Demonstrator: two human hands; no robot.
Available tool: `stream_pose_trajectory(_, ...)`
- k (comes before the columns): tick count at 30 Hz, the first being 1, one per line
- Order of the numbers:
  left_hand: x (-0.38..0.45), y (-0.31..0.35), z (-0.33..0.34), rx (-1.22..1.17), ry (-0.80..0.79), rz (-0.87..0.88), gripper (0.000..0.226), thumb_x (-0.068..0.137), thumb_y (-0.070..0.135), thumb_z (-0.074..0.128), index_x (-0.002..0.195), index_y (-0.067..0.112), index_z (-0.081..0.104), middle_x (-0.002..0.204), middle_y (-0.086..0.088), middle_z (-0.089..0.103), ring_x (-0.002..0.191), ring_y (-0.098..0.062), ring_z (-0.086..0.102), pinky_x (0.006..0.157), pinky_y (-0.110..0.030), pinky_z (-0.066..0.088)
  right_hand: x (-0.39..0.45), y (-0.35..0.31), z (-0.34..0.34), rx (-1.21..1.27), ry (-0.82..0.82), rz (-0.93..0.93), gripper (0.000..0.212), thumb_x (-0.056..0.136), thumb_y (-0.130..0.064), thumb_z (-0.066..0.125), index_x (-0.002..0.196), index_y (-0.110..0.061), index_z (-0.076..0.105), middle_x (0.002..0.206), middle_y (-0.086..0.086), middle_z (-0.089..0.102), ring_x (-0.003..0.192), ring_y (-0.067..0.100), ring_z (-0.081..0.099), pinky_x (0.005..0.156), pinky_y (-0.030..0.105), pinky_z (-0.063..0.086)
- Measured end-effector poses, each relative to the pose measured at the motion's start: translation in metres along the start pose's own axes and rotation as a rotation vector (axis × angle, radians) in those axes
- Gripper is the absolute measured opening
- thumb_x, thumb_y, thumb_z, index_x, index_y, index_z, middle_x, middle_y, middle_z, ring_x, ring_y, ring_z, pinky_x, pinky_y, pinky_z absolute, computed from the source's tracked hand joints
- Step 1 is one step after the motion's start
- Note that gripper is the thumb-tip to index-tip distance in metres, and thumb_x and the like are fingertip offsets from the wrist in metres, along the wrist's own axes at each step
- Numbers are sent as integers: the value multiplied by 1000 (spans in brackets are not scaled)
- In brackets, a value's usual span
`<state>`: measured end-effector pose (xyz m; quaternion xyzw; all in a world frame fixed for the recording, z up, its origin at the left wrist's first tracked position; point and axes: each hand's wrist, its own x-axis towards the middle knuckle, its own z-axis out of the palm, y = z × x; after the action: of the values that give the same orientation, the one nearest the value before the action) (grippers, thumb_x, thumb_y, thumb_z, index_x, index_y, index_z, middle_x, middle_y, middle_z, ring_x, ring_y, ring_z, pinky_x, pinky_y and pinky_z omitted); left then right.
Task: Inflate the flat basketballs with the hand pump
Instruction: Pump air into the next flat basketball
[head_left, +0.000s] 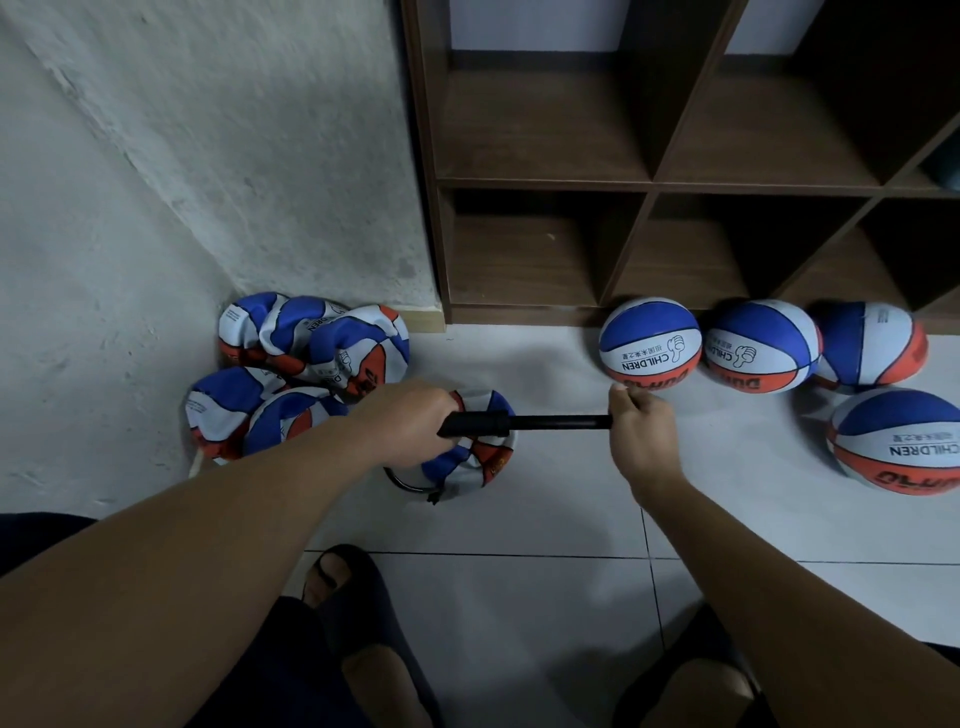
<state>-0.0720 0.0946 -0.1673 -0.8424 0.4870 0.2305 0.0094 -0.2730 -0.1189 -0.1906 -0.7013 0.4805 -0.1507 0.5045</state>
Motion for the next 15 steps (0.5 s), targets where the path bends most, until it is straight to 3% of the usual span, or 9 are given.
stream_pose_trajectory(3,3,6,-2,81,29,9,21,97,34,61,78,27,58,70,3,61,59,-18,60,51,-33,44,-16,-6,21,-50,-29,33,42,113,-33,45,83,-8,58,69,4,52,66,22,49,63,38,40)
stream_pose_trajectory(7,5,18,-5,126,45,41,17,96,31,64,80,25,61,73,2,62,60,-19,61,50,-34,44,-32,-14,43,-70,-41,-10,43,113,-30,43,78,-7,55,66,5,51,61,21,47,60,43,39)
stream_pose_trajectory(15,5,37,5,90,61,51,24,95,25,67,80,30,49,69,2,60,57,-17,57,48,-30,31,-39,-18,57,-82,-93,-8,42,111,-26,44,78,-3,57,65,6,54,58,17,47,55,38,37)
